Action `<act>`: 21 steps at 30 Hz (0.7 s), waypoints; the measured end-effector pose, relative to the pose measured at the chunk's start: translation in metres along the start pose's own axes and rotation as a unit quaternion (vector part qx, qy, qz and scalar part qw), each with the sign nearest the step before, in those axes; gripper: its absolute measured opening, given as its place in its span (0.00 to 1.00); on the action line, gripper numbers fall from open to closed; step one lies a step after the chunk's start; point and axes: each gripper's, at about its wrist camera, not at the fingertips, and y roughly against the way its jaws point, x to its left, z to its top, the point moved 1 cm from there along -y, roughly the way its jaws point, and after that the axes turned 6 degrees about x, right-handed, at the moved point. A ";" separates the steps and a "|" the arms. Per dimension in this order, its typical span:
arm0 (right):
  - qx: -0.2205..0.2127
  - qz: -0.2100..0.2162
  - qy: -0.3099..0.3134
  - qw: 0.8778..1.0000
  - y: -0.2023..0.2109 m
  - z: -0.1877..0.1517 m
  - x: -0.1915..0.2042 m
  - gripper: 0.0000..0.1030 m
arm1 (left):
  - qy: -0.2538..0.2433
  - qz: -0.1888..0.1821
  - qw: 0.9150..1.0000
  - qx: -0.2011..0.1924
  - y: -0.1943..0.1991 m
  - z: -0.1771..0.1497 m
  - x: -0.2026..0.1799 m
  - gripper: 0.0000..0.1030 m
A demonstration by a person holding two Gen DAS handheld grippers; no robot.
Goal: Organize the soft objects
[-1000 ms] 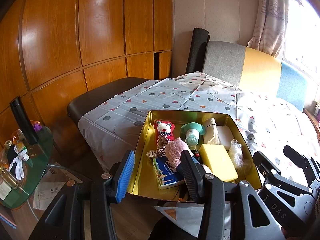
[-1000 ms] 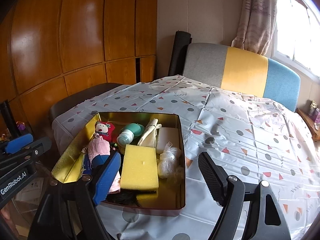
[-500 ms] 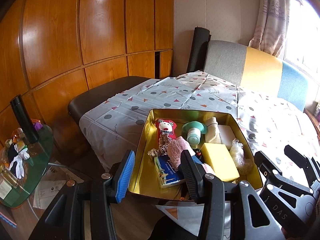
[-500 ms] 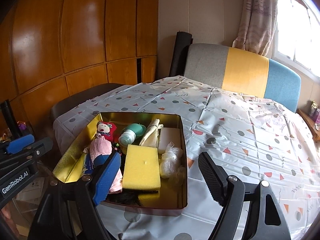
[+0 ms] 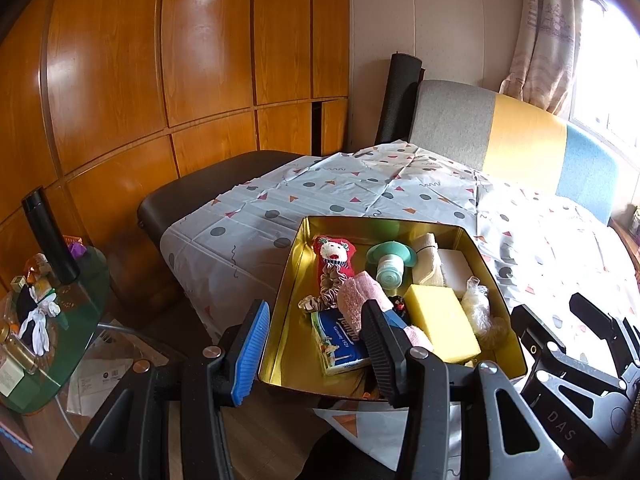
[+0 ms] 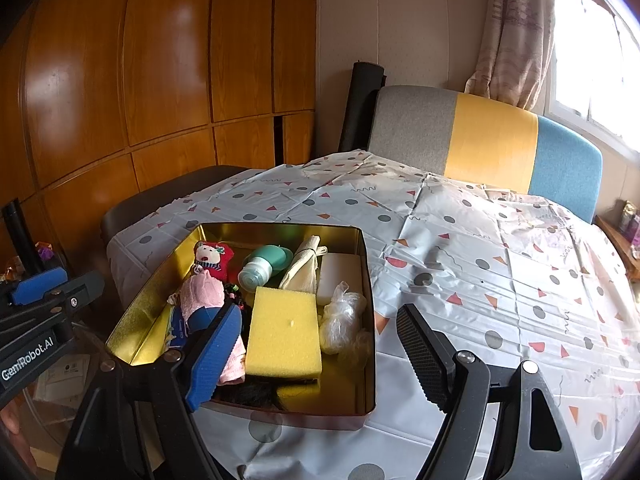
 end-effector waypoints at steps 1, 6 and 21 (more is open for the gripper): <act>0.000 0.000 0.000 1.000 0.000 0.000 0.000 0.78 | 0.000 0.000 1.000 0.001 0.000 0.000 0.000 0.47; 0.003 0.000 -0.001 1.000 -0.001 -0.002 0.000 0.78 | 0.002 0.001 1.000 0.004 -0.002 -0.001 0.001 0.47; 0.005 0.002 0.000 1.000 -0.003 -0.004 0.000 0.78 | 0.000 0.013 1.000 0.000 -0.003 -0.002 0.004 0.47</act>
